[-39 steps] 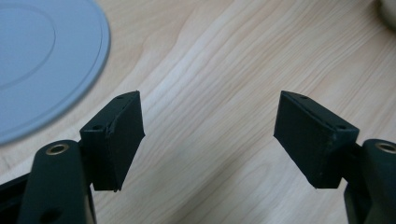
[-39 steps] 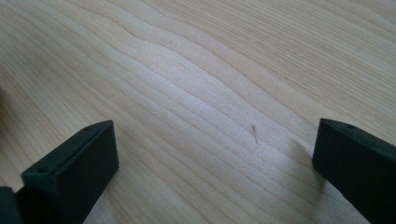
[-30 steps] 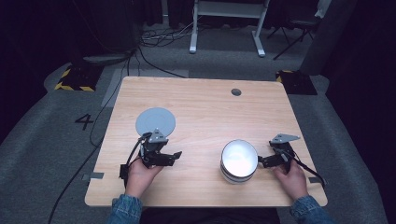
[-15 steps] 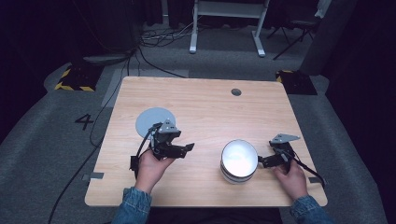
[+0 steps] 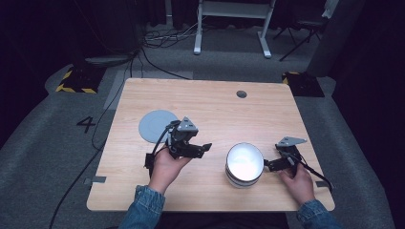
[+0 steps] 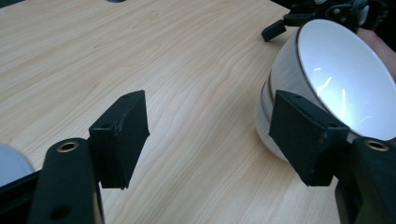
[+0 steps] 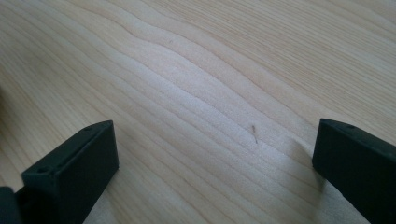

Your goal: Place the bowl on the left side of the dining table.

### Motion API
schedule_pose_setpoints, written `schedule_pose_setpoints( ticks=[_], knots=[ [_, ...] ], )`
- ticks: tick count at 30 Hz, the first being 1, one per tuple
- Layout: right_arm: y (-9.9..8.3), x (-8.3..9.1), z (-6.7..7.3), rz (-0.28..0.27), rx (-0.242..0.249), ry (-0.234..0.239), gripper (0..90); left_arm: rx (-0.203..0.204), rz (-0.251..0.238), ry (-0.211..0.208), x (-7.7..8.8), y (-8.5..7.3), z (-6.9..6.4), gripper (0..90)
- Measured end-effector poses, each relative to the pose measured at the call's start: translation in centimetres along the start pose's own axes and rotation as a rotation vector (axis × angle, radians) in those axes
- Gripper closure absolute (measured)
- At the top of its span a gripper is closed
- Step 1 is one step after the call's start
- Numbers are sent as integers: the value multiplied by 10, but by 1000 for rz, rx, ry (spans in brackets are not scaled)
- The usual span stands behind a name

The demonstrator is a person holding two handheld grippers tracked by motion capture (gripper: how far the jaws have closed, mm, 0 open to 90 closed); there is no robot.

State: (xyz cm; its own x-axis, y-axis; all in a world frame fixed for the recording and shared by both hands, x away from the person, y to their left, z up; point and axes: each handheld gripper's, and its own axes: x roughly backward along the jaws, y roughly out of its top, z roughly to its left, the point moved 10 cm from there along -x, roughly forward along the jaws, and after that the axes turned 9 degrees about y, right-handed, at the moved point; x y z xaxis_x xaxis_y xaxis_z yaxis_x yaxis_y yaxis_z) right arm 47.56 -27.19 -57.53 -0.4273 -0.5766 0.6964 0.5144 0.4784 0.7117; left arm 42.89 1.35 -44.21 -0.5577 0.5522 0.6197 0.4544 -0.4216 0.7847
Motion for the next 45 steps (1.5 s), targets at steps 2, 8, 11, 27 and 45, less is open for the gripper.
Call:
schedule_pose_setpoints(
  ticks=[2, 8, 11, 27, 45],
  knots=[
    [0, 0, 0, 0, 0, 0, 5, -16, 0, -19, -4, 7, -10, 284],
    [0, 0, 0, 0, 0, 0, 5, -50, 4, -59, -16, 19, -26, 290],
    [0, 0, 0, 0, 0, -1, 5, -73, 17, -89, -25, 24, -37, 290],
    [0, 0, 0, 0, 1, -1, 5, -119, 83, -159, -62, 33, -76, 467],
    [0, 0, 0, 0, -1, -1, 5, -254, 231, -106, -85, 20, -76, 812]
  ],
)
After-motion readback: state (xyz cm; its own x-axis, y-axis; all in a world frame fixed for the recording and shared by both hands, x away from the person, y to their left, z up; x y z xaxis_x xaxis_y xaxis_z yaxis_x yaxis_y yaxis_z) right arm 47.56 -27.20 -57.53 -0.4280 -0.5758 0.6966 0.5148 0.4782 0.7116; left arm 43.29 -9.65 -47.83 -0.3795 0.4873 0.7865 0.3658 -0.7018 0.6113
